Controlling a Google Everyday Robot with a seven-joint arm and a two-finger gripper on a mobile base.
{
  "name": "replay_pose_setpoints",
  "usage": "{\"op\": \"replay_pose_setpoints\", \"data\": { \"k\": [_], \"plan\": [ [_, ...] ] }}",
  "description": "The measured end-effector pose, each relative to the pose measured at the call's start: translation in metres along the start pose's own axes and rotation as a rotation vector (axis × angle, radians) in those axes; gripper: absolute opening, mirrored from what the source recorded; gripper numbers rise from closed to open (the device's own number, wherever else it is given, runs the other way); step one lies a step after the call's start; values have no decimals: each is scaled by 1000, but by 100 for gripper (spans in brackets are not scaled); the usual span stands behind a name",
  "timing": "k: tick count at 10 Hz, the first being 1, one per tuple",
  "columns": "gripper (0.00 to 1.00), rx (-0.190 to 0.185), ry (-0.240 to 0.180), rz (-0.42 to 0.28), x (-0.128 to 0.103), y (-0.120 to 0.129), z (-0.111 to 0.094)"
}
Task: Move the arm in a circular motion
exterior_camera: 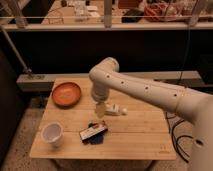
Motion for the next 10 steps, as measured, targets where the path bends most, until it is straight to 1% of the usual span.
{"op": "replay_pose_setpoints", "data": {
  "k": [1,2,4,5,8,9,10],
  "plan": [
    [80,3,1,14,4,-9,2],
    [80,6,3,38,13,-17,3],
    [80,9,14,109,44,-23,6],
    [80,6,21,144,63,-20,7],
    [80,-7,42,263,139,4,5],
    [80,-11,46,286,153,10,4],
    [80,-19,60,343,187,25,2]
  ]
}}
